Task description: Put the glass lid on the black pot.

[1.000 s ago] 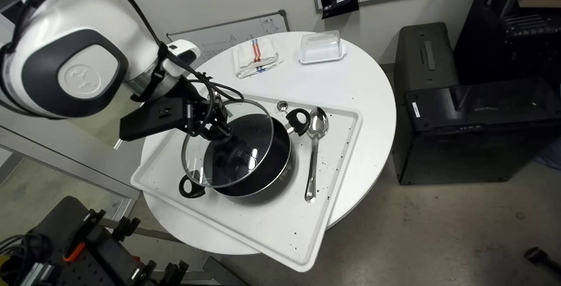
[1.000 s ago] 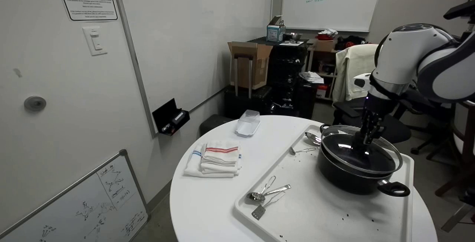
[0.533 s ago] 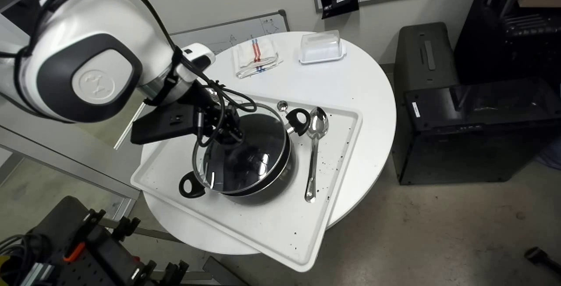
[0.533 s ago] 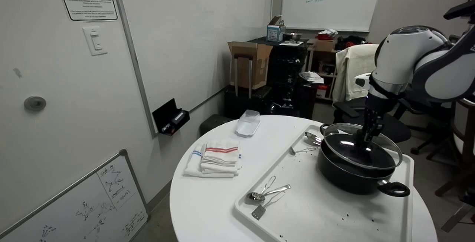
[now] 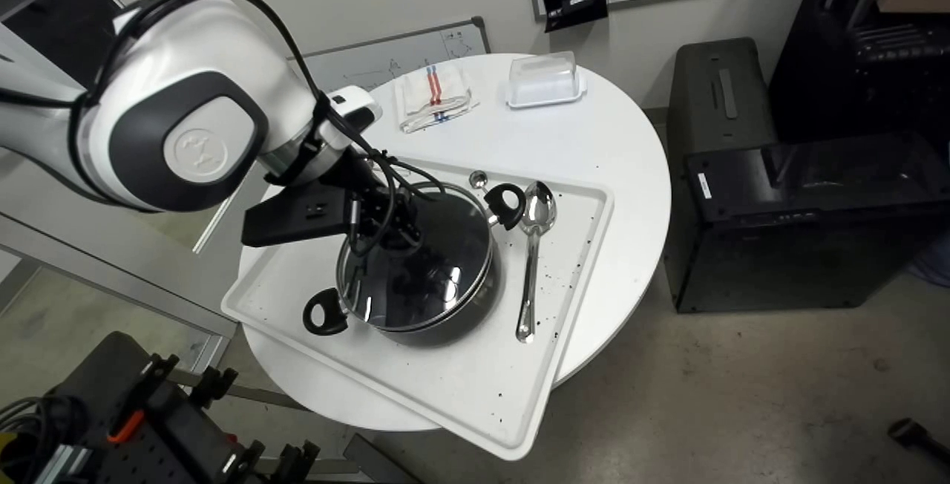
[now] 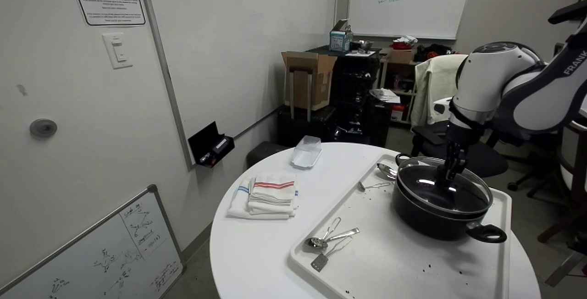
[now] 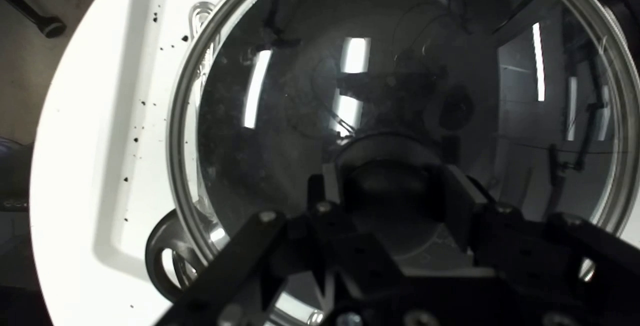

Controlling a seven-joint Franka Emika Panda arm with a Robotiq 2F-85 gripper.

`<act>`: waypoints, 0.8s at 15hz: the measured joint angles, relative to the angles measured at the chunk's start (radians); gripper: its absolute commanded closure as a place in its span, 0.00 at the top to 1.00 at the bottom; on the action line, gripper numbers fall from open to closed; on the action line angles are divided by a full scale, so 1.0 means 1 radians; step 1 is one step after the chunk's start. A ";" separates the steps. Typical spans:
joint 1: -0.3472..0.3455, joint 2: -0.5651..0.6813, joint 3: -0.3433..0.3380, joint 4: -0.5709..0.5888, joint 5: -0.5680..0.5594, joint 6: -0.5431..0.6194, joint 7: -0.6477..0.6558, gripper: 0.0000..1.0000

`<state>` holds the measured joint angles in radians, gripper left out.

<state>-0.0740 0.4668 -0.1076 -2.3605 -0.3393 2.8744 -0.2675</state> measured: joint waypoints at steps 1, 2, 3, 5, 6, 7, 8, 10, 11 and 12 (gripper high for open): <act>0.000 0.005 0.000 0.003 0.000 0.000 0.002 0.24; 0.000 0.009 0.000 0.005 0.000 0.000 0.003 0.24; 0.001 0.012 0.000 0.006 0.000 0.001 0.004 0.24; 0.001 0.015 0.000 0.007 0.000 0.002 0.006 0.24; 0.001 0.016 0.000 0.007 0.000 0.002 0.007 0.24; 0.001 0.017 0.000 0.007 0.000 0.004 0.008 0.24; 0.001 0.019 0.000 0.007 0.000 0.006 0.009 0.24; 0.002 0.025 0.000 0.009 0.000 0.010 0.011 0.24; 0.002 0.029 0.000 0.010 0.000 0.012 0.011 0.24; 0.002 0.032 0.000 0.011 0.000 0.015 0.012 0.24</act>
<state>-0.0721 0.4990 -0.1076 -2.3499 -0.3393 2.8895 -0.2559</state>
